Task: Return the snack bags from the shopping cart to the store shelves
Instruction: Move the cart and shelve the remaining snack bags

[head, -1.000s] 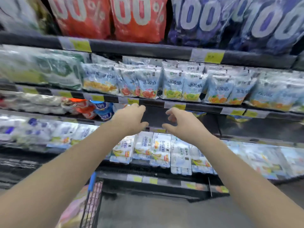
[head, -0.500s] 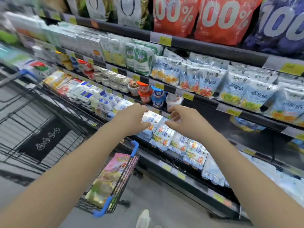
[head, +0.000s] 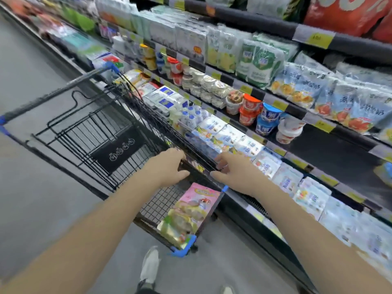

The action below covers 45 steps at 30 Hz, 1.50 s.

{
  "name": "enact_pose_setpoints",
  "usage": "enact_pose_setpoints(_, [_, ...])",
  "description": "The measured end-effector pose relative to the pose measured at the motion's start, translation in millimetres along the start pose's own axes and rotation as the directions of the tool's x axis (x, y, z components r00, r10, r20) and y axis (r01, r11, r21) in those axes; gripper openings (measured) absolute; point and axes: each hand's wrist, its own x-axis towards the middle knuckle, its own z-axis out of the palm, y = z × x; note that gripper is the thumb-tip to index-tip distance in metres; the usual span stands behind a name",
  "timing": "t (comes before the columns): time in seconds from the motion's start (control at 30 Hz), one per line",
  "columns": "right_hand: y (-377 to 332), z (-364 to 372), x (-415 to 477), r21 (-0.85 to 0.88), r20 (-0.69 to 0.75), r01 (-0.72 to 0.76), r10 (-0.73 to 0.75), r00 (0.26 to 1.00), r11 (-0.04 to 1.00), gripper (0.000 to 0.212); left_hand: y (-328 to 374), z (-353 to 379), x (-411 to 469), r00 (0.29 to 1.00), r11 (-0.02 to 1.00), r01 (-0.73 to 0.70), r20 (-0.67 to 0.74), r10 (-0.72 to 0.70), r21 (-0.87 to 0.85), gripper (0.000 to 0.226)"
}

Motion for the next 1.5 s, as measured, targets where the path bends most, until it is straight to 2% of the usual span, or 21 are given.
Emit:
enact_pose_setpoints(0.2, [-43,63,56,-0.03,0.031,-0.157,0.158,0.987,0.987,0.043,-90,22,37,0.992,0.995,-0.096,0.076,0.096,-0.003,0.056])
enact_pose_setpoints(0.37, [-71,98,79,0.008,0.006,-0.35,0.35,0.937,0.937,0.05,-143,33,65,0.968,0.98,-0.201,0.155,0.199,0.002,0.056])
enact_pose_setpoints(0.6, [-70,127,80,0.085,-0.041,-0.522,0.527,0.849,0.848,0.05,-162,42,102,0.923,0.954,-0.298,0.245,0.296,-0.028,0.058])
enact_pose_setpoints(0.73, [-52,144,86,0.126,-0.02,-0.587,0.594,0.804,0.8,0.045,-156,66,121,0.896,0.942,-0.333,0.297,0.328,-0.036,0.06])
enact_pose_setpoints(0.9, [-26,163,100,0.143,-0.001,-0.621,0.628,0.778,0.771,0.046,-151,100,143,0.882,0.944,-0.321,0.339,0.327,-0.077,0.058])
enact_pose_setpoints(1.23, [36,221,121,0.156,0.041,-0.692,0.696,0.717,0.705,0.038,-148,205,184,0.851,0.966,-0.187,0.463,0.249,-0.176,0.064])
enact_pose_setpoints(1.5, [57,258,135,0.212,0.074,-0.726,0.73,0.679,0.654,0.037,-129,264,201,0.808,0.97,-0.067,0.558,0.191,-0.235,0.041])
